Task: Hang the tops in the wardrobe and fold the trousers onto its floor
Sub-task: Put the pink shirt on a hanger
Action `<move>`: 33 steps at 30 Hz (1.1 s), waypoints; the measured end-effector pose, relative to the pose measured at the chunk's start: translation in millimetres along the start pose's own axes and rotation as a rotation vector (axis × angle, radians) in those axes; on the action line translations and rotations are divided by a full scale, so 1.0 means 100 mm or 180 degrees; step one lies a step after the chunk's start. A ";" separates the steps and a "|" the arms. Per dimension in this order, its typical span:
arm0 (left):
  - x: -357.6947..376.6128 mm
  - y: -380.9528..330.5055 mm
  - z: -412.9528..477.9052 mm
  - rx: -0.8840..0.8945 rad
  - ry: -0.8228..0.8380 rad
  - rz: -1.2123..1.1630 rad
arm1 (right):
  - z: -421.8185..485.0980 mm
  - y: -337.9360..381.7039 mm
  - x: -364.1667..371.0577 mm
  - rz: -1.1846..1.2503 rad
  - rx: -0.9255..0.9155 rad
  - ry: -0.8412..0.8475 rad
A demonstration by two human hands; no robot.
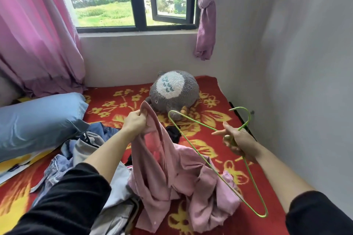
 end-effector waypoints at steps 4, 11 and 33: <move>-0.01 0.03 0.05 -0.0195 -0.0118 -0.0383 | 0.02 -0.13 -0.03 0.0470 0.0423 0.1056; 0.01 0.05 0.00 -0.0193 -0.0125 -0.0663 | 0.00 -0.22 0.18 -0.0496 0.0586 0.1582; 0.34 -0.11 -0.53 0.1384 0.1309 0.1889 | 0.24 -0.06 0.80 -0.0666 -0.0272 0.0343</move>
Point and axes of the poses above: each hand's wrist, its own z-axis towards the middle knuckle, its own x-axis out of the palm, y = z × x, the point moved 1 cm from there along z, towards the middle knuckle, and after that the axes turned 4 degrees about x, right-handed, at the moved point
